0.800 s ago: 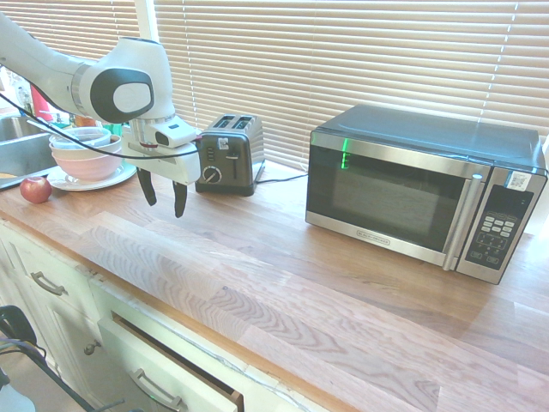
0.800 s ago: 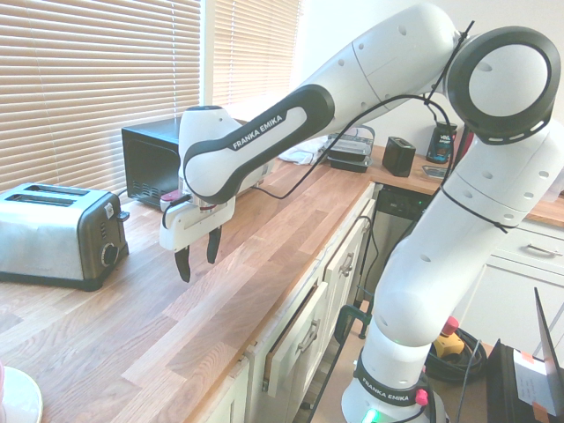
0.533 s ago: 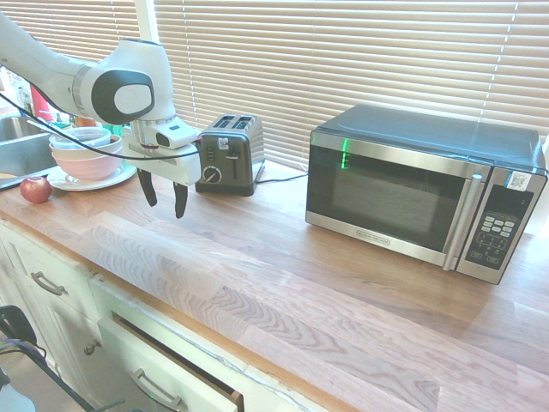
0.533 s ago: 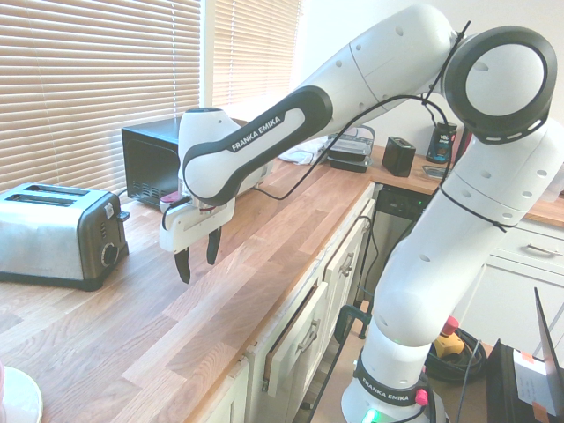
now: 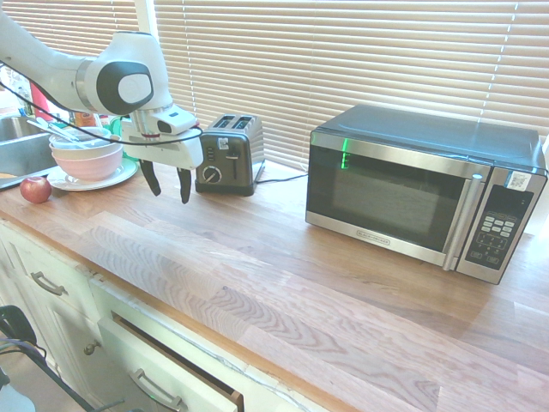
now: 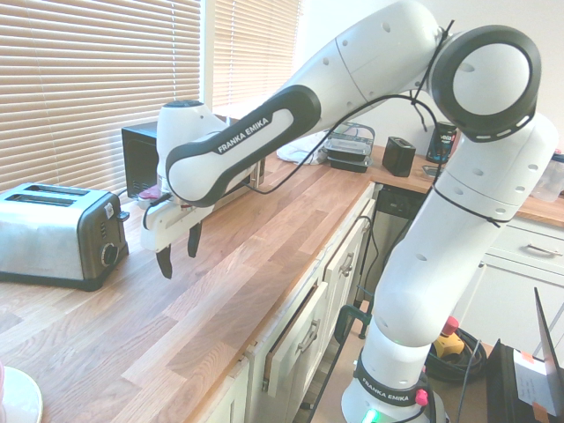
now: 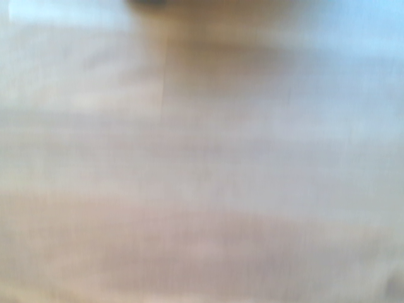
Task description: Press the toaster
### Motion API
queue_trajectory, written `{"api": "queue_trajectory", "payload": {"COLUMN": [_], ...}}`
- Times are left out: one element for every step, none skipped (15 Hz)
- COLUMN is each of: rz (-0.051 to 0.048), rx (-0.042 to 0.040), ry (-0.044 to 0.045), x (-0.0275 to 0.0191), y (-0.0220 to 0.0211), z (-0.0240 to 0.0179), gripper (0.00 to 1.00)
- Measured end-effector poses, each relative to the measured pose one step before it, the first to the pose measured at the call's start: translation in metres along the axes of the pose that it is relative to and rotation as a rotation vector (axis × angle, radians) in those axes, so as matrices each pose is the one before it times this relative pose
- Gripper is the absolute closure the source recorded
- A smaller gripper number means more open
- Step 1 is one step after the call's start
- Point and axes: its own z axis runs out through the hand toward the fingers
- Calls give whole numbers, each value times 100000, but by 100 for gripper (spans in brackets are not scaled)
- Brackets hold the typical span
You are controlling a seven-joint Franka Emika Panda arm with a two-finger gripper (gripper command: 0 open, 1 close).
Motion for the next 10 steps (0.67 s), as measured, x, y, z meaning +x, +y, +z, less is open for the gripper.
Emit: {"api": "queue_trajectory", "payload": {"rz": [-50, -226, -476, -197, 347, 778, 549, 692, 638, 459], "rx": [218, 33, -470, -432, -470, -277, -308, -14, 191, 123], "ry": [-48, 62, 283, 418, 152, 402, 797, 1018, 655, 577], "x": [854, 775, 769, 741, 792, 821, 827, 808, 659, 543], "y": [-866, -776, -731, -669, -679, -741, -741, -684, -664, -597], "z": [-487, -368, -262, -264, -394, -721, -843, -901, -822, -703], "gripper": [0, 0, 0, 0, 0, 0, 0, 0, 0, 0]}}
